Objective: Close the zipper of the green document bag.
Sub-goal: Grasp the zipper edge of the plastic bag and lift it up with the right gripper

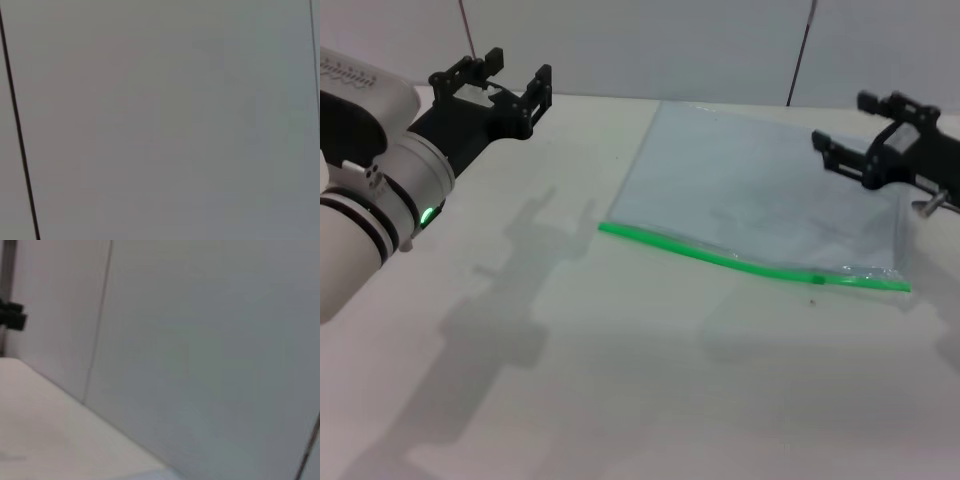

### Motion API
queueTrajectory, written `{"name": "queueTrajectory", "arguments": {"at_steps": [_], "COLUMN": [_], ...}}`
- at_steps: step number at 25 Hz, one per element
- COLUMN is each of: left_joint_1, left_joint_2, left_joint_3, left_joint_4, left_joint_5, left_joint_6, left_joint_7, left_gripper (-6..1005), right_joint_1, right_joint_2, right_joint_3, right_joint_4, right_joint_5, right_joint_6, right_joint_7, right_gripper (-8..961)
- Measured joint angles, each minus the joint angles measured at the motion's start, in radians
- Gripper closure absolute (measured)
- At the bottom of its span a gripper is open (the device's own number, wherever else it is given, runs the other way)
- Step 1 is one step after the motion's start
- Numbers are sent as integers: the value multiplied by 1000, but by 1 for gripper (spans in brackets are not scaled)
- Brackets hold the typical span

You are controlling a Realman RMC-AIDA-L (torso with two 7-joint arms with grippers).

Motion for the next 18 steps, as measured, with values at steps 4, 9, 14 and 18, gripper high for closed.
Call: {"name": "queueTrajectory", "arguments": {"at_steps": [4, 9, 14, 18], "left_joint_1": [-3, -13, -26, -29], "left_joint_2": [0, 0, 0, 0], "left_joint_3": [0, 0, 0, 0], "left_joint_4": [2, 17, 36, 43], "left_joint_5": [-4, -6, -6, -6], "left_joint_6": [2, 2, 2, 2], "left_joint_7": [0, -12, -16, -16], "left_gripper": [412, 412, 413, 414], "right_joint_1": [-117, -220, -279, -362], "right_joint_2": [2, 44, 70, 95], "right_joint_3": [1, 27, 32, 28], "right_joint_4": [-237, -443, -501, -585], "right_joint_5": [-3, -74, -154, -271], "right_joint_6": [168, 348, 360, 363], "right_joint_7": [-52, -101, -97, -96], "right_gripper": [181, 182, 183, 183]}}
